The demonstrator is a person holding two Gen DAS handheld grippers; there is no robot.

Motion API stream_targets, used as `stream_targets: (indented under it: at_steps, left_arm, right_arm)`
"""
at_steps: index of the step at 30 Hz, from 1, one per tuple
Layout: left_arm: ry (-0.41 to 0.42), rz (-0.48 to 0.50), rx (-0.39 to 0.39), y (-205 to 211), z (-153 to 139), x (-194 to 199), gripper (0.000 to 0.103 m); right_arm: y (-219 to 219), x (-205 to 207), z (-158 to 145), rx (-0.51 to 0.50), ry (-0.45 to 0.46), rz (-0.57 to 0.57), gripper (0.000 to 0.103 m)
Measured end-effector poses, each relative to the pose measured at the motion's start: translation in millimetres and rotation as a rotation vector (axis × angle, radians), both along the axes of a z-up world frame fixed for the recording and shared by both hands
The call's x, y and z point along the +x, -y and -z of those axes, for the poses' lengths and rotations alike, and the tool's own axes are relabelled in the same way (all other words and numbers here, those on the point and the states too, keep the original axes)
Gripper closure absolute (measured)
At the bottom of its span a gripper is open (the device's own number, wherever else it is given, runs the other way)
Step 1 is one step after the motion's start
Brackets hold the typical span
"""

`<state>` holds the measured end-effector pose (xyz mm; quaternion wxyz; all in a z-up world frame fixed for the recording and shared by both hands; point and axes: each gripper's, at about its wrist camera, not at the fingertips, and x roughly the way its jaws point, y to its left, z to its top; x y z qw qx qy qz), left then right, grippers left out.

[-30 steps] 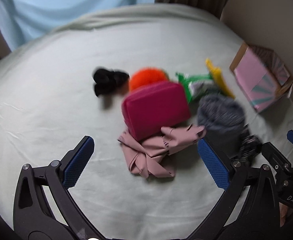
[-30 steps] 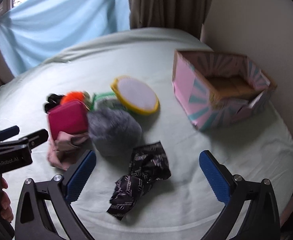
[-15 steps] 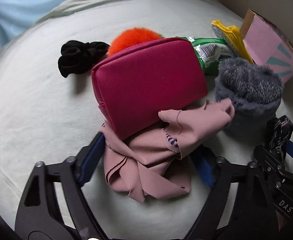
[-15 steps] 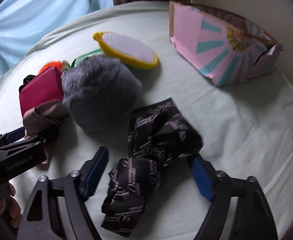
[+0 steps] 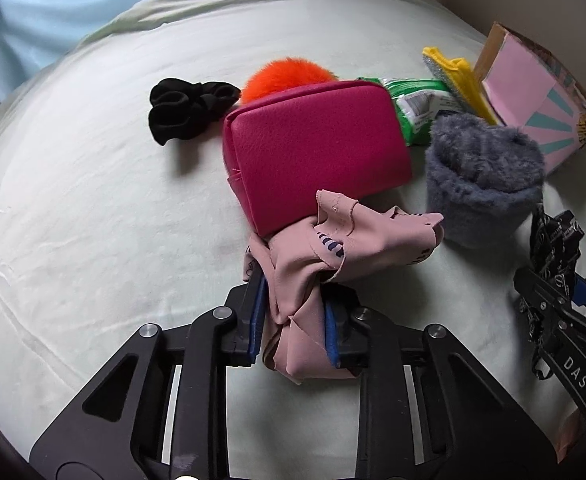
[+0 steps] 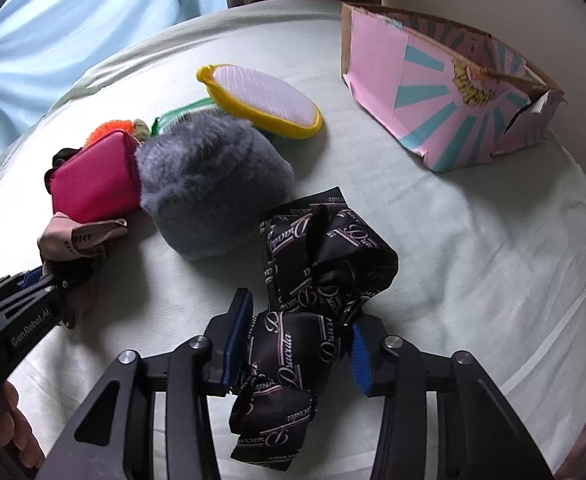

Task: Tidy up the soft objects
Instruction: 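Carry both cloths to the cardboard box and open both tools inside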

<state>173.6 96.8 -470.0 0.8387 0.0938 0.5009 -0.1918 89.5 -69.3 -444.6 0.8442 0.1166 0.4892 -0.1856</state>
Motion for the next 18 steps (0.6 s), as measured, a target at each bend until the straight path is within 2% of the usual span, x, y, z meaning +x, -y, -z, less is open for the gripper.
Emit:
stream_targets:
  at_steps: [5,8,18]
  left_arm:
    - [-0.005,-0.026,-0.02,-4,-26,-16,0.082]
    - [0.008,-0.048,-0.03,-4,-53,-20,0.082]
    - [0.099,-0.093,-0.051,15,-164,-34,0.082]
  right_arm:
    - [0,-7,-21,0.002,0.012,-0.013,0.063]
    - [2,-8,-43,0.002,0.024,-0.023,0.063]
    - [18,-17,-137,0.015,0.085,-0.072,0.063]
